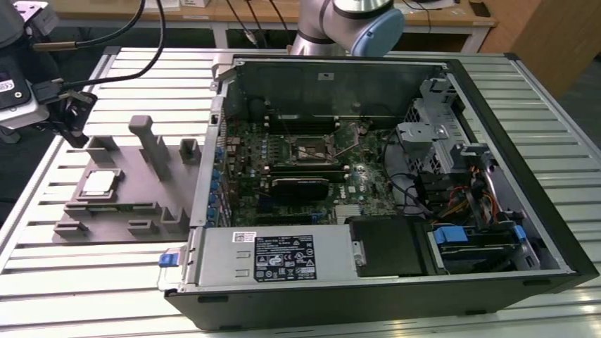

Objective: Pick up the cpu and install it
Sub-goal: 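Pick up the cpu and move it towards the insertion slot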

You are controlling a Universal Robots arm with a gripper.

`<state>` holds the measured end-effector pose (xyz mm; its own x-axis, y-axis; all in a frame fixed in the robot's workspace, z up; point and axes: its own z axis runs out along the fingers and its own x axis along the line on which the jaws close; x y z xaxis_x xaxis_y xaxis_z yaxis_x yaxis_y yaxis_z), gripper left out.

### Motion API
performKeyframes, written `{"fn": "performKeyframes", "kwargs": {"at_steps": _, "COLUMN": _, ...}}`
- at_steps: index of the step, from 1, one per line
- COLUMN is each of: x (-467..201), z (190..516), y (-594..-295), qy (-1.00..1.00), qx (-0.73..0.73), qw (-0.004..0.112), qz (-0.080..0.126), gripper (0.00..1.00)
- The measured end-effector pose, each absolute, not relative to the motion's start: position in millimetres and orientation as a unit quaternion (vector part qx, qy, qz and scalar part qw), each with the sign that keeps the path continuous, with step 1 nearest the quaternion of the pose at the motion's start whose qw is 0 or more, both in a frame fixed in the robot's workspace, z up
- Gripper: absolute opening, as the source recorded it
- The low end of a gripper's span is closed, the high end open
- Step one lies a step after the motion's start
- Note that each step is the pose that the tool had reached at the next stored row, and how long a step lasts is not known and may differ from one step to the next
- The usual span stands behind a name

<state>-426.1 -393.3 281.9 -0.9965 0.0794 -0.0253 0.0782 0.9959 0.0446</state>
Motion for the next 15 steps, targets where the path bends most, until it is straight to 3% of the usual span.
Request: {"fn": "performKeyframes", "kwargs": {"at_steps": 15, "x": -427.1, "z": 258.1, "y": -395.4, "qy": 0.999, "qx": 0.039, "qw": 0.013, "qz": 0.022, "gripper": 0.11}}
